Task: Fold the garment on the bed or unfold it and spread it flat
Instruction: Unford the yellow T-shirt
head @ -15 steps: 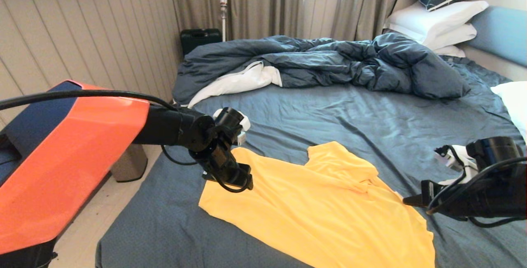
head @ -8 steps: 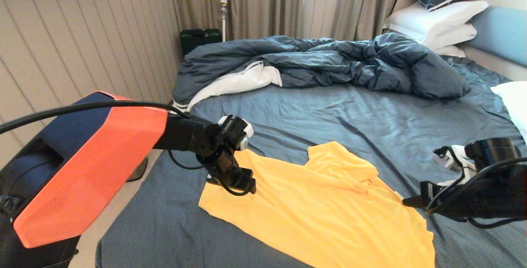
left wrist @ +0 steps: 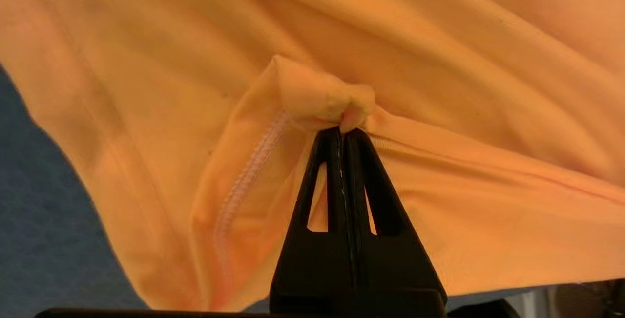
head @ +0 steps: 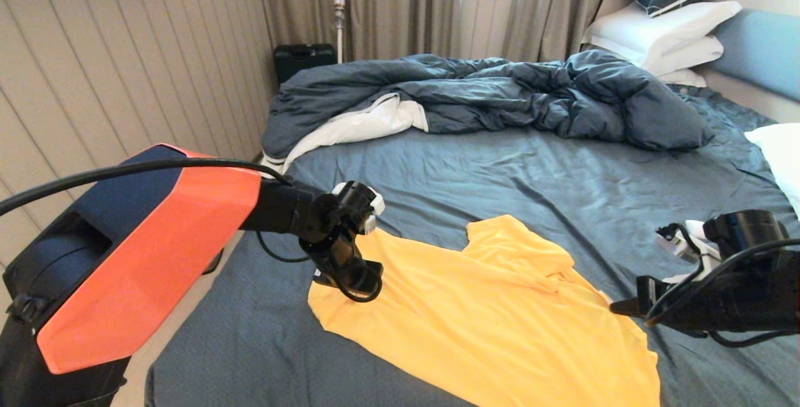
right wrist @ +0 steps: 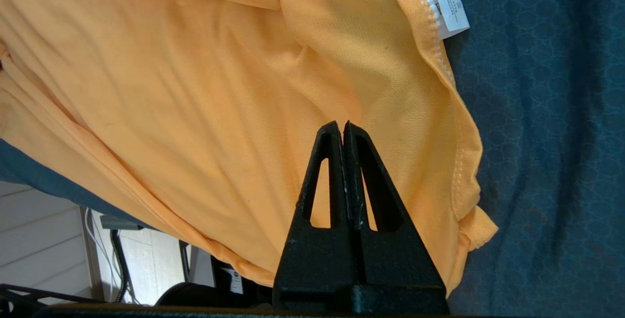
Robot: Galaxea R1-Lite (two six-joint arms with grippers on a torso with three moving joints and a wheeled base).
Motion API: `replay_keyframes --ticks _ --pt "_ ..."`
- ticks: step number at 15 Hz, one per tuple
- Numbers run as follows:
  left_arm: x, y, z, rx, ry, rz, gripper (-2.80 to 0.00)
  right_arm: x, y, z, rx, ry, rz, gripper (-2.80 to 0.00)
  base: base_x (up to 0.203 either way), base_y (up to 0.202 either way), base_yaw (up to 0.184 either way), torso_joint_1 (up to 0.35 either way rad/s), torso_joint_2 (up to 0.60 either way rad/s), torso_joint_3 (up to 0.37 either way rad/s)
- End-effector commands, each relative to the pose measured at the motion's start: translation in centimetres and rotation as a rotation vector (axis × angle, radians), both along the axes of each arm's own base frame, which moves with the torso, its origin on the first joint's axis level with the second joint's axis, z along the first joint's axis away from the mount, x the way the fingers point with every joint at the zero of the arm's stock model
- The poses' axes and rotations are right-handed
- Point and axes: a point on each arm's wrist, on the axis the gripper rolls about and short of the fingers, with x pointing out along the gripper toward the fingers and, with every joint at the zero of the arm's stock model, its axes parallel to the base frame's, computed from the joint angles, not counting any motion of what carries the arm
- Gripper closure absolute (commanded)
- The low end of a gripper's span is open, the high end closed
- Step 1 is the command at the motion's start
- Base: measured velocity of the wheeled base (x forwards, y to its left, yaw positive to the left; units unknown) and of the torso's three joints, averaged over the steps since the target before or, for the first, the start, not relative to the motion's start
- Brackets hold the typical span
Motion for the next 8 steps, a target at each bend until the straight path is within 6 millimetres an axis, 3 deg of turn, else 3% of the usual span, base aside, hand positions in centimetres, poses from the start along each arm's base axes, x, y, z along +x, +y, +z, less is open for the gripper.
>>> replay_keyframes --ticks 1,5,8 --pt "-0.1 0.2 0.2 -0.001 0.005 0.01 0.0 0.0 0.0 -0.1 0.003 0.002 0.001 0.0 0.0 0.0 0.0 0.0 0.0 0.0" --pt "-0.8 0.7 1.6 -0.005 -0.011 0.021 0.0 0.1 0.0 -0.2 0.004 0.006 0.001 0.0 0.0 0.0 0.0 0.0 0.0 0.0" --pt "-3.3 2.4 3.9 -0.004 -0.02 0.027 0.0 0.0 0.0 -0.1 0.004 0.004 0.001 0.0 0.0 0.0 0.0 0.0 0.0 0.0"
